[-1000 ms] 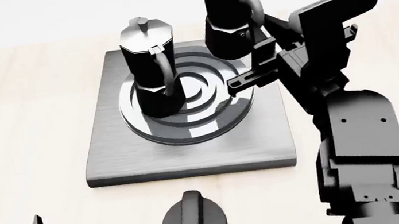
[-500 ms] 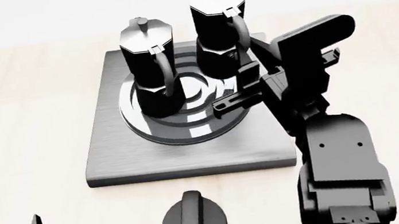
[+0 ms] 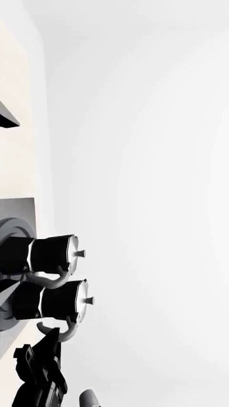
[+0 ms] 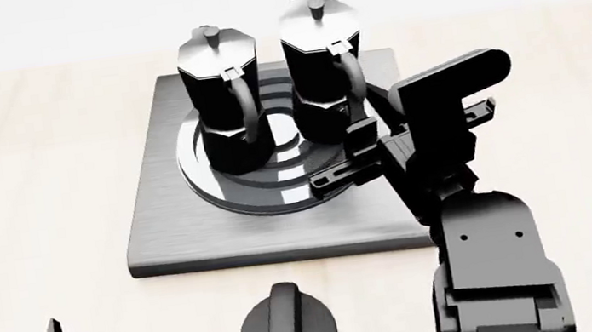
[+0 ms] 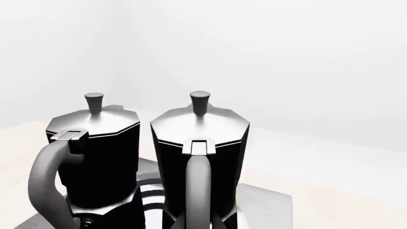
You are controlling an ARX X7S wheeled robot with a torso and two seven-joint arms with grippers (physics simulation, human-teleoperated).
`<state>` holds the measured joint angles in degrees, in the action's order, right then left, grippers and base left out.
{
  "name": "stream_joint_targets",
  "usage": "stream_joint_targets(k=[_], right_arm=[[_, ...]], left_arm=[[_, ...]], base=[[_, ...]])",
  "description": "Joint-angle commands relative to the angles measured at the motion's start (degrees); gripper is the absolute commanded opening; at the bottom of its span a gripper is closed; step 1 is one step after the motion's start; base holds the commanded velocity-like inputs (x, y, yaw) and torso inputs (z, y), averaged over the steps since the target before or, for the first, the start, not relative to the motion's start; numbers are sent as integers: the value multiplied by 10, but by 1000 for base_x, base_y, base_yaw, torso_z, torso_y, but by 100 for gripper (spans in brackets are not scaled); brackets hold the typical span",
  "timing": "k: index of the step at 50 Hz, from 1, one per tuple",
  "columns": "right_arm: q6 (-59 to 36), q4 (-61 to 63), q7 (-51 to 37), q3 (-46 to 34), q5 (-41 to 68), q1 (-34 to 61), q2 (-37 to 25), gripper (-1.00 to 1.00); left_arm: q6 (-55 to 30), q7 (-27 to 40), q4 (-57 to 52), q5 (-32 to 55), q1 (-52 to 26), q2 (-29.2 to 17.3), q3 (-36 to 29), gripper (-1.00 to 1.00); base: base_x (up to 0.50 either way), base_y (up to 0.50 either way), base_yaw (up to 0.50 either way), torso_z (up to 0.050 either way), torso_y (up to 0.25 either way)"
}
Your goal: Put both moka pots on the stove.
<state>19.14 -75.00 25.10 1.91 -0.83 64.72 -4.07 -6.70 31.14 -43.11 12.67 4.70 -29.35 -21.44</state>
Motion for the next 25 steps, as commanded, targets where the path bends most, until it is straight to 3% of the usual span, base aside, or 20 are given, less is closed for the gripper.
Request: stream_joint_targets(k=[1,21,22,25], right_arm=[[-7,0,-15,11,4,2,2,-100],[-18,0,-26,-8,7,-3,0,-100],[-19,0,-26,-8,7,-3,0,100],[-17,0,-28,-9,7,-4,0,100]], left_arm=[[1,1,0,1,1,-1,0,100],[1,1,4,2,-4,-1,-3,100],[1,1,4,2,-4,-1,-3,100],[1,2,3,1,-3,-1,-4,100]], base=[[0,0,0,0,10],[0,0,0,0,0],[0,0,-3,0,0],[0,0,0,0,0]])
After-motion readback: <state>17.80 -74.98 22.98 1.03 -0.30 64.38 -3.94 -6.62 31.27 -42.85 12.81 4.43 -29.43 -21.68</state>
